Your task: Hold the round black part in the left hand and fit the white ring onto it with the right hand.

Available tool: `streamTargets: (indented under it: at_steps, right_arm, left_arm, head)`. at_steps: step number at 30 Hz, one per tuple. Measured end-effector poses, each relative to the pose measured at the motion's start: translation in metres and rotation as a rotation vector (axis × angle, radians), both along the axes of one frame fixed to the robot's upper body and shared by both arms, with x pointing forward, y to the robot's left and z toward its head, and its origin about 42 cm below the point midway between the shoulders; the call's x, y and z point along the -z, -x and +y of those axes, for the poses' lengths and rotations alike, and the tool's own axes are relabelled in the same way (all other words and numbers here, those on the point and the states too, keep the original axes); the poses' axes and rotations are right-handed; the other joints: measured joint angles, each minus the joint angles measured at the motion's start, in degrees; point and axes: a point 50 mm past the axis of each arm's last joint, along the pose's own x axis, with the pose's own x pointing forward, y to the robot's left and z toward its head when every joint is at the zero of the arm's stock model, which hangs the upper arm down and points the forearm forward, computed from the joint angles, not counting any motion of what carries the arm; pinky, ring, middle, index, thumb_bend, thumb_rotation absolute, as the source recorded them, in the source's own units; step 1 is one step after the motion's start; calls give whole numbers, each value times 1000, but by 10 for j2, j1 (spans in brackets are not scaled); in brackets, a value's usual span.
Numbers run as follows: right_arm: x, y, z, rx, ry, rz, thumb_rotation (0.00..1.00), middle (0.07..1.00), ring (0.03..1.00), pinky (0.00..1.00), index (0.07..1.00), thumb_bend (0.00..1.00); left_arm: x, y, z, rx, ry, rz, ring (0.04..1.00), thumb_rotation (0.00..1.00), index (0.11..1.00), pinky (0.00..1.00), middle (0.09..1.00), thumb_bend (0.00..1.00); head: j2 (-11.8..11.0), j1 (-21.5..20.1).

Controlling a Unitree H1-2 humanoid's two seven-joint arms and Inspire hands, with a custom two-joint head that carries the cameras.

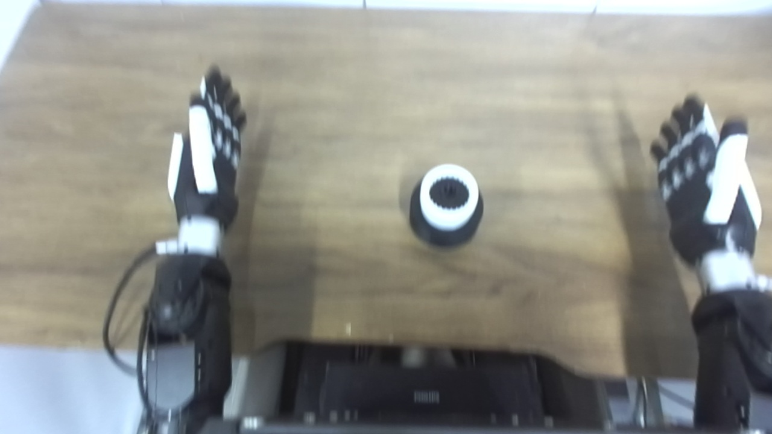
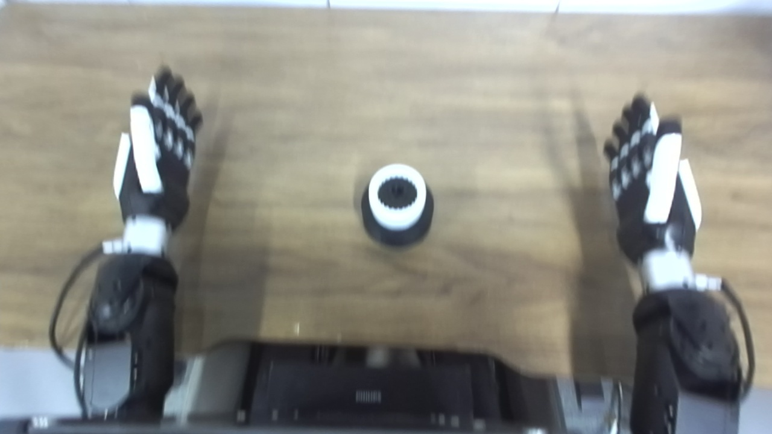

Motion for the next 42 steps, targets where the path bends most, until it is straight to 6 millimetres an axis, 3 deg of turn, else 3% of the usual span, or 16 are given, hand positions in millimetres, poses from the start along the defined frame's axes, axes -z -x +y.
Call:
streamTargets:
  at_steps: [1,5,7,11,20,42]
  right_arm:
    - [2,2,1,-1,-1,-2,1000,1000,1000,1000,1000,577]
    - [6,2,4,-10,-5,-20,1000,1000,1000,1000,1000,557]
    - [7,3,5,-15,-4,-29,1000,1000,1000,1000,1000,549]
    - [13,6,7,-17,6,-31,1000,1000,1000,1000,1000,539]
    - [25,7,9,-13,22,-26,1000,1000,1000,1000,1000,561]
    - [34,5,12,-16,27,-61,1000,1000,1000,1000,1000,513]
  left_arm:
    - [1,2,0,-2,-5,0,1000,979,1000,1000,1000,534]
    - [8,4,1,-7,-13,-1,1000,972,1000,1000,1000,524]
    - [10,5,0,-7,-11,5,1000,978,1000,1000,1000,508]
    - [16,7,1,7,-8,3,1000,979,1000,1000,1000,490]
    - [22,7,2,23,3,-9,1000,964,1000,1000,1000,483]
    - [23,1,4,41,-14,-11,1000,935,1000,1000,1000,442]
  head:
    - [-16,-2]
    - [-42,-7]
    - [-42,-7]
    - [-69,-14]
    - [-98,-32]
    - [-115,-37]
